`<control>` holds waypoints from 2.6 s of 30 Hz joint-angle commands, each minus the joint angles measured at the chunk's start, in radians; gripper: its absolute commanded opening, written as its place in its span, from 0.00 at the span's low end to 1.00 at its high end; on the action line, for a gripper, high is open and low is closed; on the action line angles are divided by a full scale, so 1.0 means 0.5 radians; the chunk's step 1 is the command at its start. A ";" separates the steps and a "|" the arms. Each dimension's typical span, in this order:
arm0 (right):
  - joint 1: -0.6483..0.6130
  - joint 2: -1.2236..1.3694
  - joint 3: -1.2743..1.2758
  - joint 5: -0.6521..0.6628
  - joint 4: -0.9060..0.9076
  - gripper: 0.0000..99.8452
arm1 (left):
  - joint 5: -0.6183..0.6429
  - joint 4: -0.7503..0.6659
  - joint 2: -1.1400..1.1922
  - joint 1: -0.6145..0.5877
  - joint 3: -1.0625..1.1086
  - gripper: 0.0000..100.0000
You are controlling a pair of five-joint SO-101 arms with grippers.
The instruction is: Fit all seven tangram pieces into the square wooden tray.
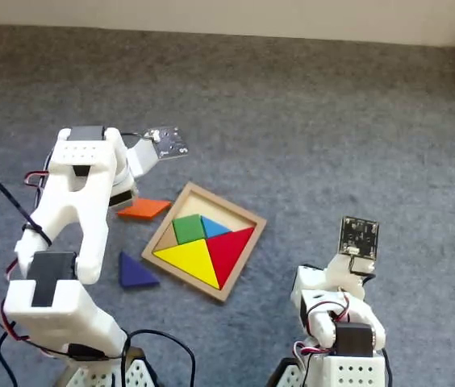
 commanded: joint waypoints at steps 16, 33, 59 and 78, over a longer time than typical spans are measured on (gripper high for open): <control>0.023 -0.023 0.232 0.015 -0.032 0.00 | -0.559 -0.003 -0.078 0.155 -0.201 0.25; 0.023 -0.023 0.232 0.015 -0.032 0.00 | -0.494 0.071 0.848 0.152 -0.821 0.25; 0.023 -0.023 0.232 0.015 -0.032 0.00 | 0.058 0.862 0.953 0.170 -1.564 0.01; 0.072 -0.023 0.232 0.015 -0.032 0.00 | 0.181 0.868 0.953 0.701 -1.628 0.01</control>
